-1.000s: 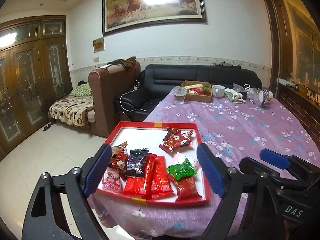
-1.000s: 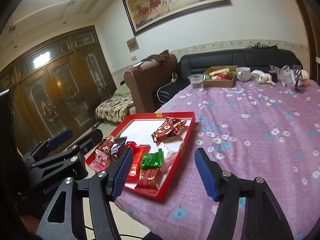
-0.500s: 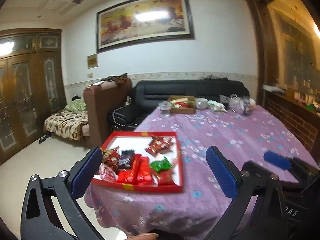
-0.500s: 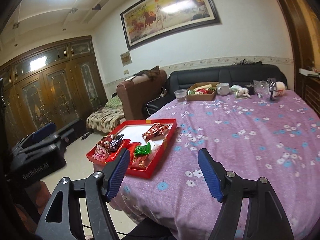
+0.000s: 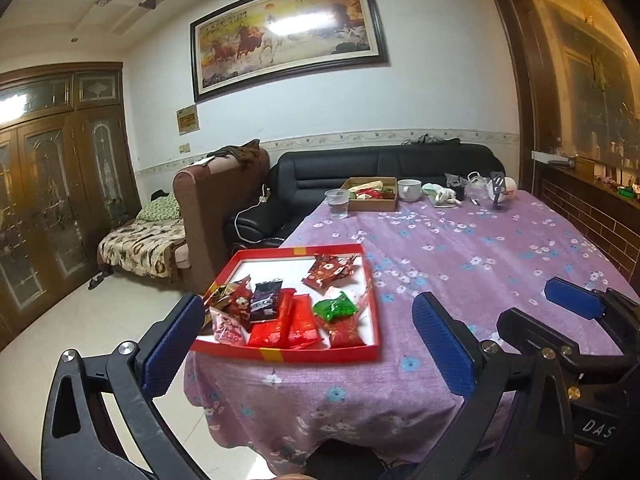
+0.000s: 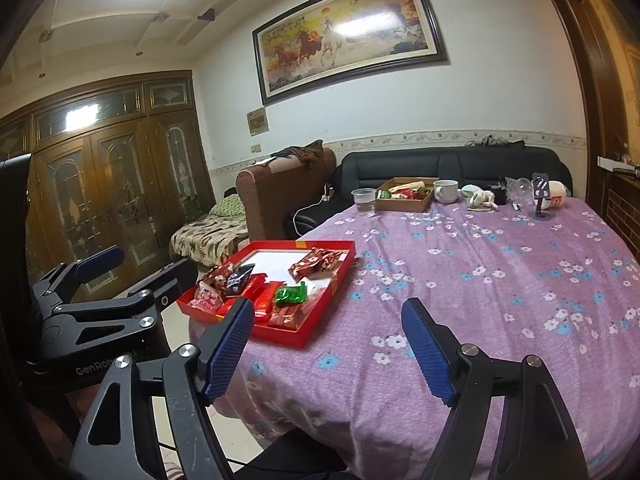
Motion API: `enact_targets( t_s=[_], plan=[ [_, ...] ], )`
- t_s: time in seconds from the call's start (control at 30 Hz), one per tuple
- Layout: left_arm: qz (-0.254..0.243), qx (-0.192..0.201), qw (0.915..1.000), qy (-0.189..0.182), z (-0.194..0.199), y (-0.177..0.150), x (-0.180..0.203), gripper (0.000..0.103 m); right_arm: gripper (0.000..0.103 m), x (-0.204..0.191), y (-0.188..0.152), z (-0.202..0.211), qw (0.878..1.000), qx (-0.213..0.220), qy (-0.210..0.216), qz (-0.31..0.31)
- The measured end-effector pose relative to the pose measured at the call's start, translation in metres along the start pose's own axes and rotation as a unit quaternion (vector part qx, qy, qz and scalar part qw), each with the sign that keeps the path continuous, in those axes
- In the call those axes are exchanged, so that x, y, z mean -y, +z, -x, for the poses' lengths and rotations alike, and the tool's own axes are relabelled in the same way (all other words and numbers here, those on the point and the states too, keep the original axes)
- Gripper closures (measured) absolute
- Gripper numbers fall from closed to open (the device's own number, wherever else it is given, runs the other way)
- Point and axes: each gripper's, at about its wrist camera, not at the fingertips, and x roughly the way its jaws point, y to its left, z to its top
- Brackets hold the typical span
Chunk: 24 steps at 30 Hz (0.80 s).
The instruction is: Organize snacks
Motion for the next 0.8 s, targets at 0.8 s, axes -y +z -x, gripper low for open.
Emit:
enact_targets(
  t_s=[0.8],
  plan=[
    [0.012, -0.019, 0.9997, -0.014, -0.003, -0.008, -0.010, 0.000, 0.025, -0.010, -0.009, -0.011, 1.000, -0.019, 0.005, 0.009]
  ],
)
